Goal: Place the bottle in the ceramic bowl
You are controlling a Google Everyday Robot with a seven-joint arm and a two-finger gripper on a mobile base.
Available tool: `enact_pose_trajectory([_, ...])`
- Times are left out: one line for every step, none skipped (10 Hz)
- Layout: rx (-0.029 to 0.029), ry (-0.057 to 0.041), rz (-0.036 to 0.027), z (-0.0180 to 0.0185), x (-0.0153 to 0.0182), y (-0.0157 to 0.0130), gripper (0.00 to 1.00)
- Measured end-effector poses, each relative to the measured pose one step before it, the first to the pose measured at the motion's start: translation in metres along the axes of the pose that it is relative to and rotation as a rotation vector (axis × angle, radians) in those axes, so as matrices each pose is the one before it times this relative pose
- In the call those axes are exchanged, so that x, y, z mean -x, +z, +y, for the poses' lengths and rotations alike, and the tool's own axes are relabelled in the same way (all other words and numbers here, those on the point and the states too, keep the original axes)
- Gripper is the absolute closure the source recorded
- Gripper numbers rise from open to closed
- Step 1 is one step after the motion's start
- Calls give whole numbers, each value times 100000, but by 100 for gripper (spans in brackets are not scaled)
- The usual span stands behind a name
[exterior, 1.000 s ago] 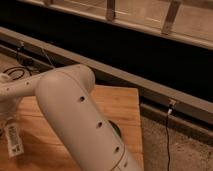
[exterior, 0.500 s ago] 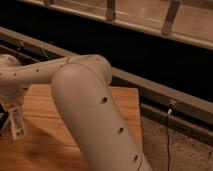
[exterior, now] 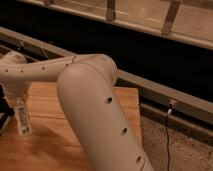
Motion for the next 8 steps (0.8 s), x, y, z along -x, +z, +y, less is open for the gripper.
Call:
enact_pose_trajectory([-771, 2174, -682, -111, -119, -215, 100])
enact_pose_trajectory([-2401, 3600, -1598, -1527, -247, -729, 100])
enact_pose_trajectory([-2448, 2701, -1500, -1754, -161, -754, 100])
enact_pose_trajectory([-2763, 4013, -1330, -2391, -519, -1325, 100])
enact_pose_trajectory([-3712, 4083, -2026, -3093, -896, -1827, 100])
enact_pose_trajectory([-1861, 2370, -1036, -1644, -690, -1011, 100])
enact_pose_trajectory([-3254, 3693, -2005, -2322, -1322, -1717, 100])
enact_pose_trajectory([-3053, 3857, -1954, -1911, -1530, -1805, 100])
